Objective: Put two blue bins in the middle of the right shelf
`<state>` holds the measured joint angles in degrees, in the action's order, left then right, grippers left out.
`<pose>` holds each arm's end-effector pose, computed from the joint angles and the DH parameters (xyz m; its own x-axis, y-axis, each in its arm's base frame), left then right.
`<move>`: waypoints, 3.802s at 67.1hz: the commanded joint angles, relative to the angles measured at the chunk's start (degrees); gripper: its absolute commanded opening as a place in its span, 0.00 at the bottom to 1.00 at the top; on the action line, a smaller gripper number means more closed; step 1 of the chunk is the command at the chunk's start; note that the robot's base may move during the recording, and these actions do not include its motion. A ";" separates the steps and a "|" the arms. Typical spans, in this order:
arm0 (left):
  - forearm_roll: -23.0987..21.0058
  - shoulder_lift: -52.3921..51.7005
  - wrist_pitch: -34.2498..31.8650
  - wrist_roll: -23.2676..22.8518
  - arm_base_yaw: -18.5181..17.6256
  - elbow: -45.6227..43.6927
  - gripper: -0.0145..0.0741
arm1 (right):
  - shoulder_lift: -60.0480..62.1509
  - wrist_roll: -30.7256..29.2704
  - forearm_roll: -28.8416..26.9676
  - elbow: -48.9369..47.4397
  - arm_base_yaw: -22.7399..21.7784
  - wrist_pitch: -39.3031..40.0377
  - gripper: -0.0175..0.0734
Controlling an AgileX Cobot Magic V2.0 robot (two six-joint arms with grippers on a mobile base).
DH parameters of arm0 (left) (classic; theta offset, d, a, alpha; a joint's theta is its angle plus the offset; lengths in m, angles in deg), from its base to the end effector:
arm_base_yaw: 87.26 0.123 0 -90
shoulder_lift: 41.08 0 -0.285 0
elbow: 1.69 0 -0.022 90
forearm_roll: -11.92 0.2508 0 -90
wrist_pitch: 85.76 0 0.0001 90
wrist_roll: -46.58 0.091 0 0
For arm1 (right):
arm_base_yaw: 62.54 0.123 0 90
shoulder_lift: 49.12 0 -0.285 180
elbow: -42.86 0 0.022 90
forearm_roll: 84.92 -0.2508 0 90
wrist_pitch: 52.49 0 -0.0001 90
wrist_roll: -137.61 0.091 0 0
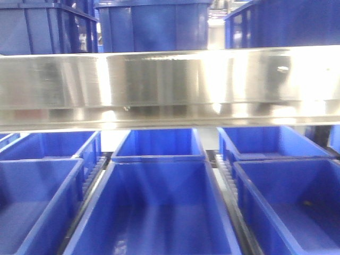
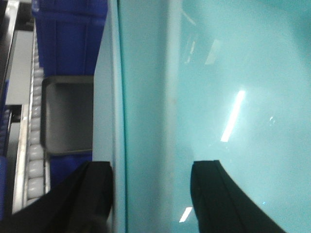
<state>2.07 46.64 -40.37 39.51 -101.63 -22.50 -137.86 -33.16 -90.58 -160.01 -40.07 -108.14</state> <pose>0.2826 -0.0838 0.4926 -0.4364 -0.1365 -0.8894 0.2578 0.9280 -0.2689 0.2661 0.1181 0.4832 -0.5659 -0.0019 -0.8245 -0.3311 0.9163 0.2252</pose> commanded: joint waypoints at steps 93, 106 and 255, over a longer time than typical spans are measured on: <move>-1.50 -0.69 -7.64 1.96 -0.22 -0.91 0.04 | 0.97 -1.19 -0.52 -0.96 -0.10 3.80 0.02; -1.50 -0.69 -7.64 1.96 -0.22 -0.91 0.04 | 0.97 -1.19 -0.52 -0.96 -0.10 3.80 0.02; -1.50 -0.69 -7.64 1.96 -0.22 -0.91 0.04 | 0.97 -1.19 -0.52 -0.96 -0.10 3.80 0.02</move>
<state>1.83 46.64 -44.02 39.84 -101.63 -22.50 -137.86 -32.34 -90.58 -160.01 -40.15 -108.58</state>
